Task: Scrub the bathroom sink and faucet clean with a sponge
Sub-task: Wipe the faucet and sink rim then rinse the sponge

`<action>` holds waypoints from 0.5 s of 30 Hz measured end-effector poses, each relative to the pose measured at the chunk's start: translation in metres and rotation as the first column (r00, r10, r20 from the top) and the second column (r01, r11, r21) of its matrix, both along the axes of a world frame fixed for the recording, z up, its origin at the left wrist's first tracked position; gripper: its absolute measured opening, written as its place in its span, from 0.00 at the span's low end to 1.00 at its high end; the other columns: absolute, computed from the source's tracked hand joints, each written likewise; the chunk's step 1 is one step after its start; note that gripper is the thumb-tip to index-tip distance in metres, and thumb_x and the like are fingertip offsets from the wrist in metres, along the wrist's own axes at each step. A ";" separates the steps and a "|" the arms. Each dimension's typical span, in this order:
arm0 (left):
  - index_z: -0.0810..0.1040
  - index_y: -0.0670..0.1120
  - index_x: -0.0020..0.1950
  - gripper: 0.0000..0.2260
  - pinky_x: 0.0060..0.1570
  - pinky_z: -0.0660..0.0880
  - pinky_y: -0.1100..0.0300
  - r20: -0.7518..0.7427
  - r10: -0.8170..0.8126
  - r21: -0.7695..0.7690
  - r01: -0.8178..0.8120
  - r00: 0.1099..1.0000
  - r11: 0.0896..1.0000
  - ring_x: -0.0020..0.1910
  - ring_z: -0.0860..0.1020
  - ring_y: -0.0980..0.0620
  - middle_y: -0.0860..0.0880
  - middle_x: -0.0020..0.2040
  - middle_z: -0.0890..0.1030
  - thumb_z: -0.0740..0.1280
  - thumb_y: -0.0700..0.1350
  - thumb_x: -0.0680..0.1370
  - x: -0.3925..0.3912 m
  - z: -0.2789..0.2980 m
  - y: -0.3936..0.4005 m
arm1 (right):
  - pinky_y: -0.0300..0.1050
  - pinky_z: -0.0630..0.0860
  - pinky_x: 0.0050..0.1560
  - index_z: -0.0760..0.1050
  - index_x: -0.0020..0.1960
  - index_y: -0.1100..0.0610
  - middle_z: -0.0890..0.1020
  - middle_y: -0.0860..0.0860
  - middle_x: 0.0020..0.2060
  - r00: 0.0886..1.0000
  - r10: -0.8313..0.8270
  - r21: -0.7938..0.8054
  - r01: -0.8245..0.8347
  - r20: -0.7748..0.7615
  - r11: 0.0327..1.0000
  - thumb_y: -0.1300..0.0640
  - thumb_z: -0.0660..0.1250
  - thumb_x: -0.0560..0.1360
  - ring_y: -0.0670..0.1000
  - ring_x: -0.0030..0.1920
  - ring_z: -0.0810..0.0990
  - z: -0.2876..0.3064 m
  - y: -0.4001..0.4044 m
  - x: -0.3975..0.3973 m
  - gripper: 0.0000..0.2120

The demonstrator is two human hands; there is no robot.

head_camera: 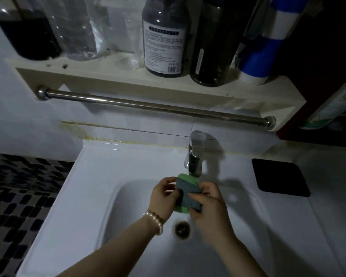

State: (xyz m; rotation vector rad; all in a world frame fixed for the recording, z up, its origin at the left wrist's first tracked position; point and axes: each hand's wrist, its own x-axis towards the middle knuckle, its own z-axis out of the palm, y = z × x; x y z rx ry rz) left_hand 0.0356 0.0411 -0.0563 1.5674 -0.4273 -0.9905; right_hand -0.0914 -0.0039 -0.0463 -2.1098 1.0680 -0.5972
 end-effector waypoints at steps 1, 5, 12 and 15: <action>0.74 0.46 0.55 0.11 0.34 0.79 0.64 0.011 0.030 0.020 -0.030 0.999 0.999 0.42 0.80 0.50 0.46 0.46 0.80 0.63 0.34 0.76 0.002 0.000 0.001 | 0.19 0.64 0.53 0.79 0.55 0.58 0.66 0.36 0.54 1.000 -0.010 -0.004 0.010 0.016 1.000 0.69 0.69 0.70 0.44 0.56 0.72 0.001 0.005 0.007 0.15; 0.75 0.47 0.53 0.06 0.41 0.80 0.56 -0.035 0.049 -0.021 -0.050 0.998 0.999 0.44 0.82 0.48 0.43 0.49 0.82 0.66 0.44 0.77 0.015 0.008 -0.003 | 0.18 0.62 0.52 0.74 0.61 0.57 0.71 0.46 0.60 0.996 -0.054 -0.101 0.062 0.074 0.993 0.67 0.64 0.74 0.40 0.58 0.69 0.015 0.013 0.039 0.16; 0.68 0.45 0.63 0.17 0.34 0.80 0.55 -0.407 0.105 -0.128 -0.170 0.907 0.977 0.41 0.80 0.41 0.34 0.51 0.79 0.64 0.34 0.76 0.030 0.012 -0.044 | 0.28 0.62 0.66 0.80 0.54 0.63 0.68 0.55 0.65 0.994 -0.015 -0.389 0.055 0.106 0.920 0.75 0.70 0.65 0.49 0.64 0.68 0.012 0.011 0.040 0.18; 0.66 0.47 0.70 0.21 0.50 0.79 0.51 -0.200 0.035 -0.155 -0.067 0.979 0.986 0.52 0.79 0.41 0.36 0.56 0.77 0.59 0.33 0.79 0.028 0.008 -0.073 | 0.38 0.70 0.59 0.81 0.50 0.61 0.73 0.60 0.59 0.992 -0.062 -0.406 0.100 0.107 0.909 0.75 0.71 0.64 0.51 0.60 0.71 0.007 0.009 0.023 0.17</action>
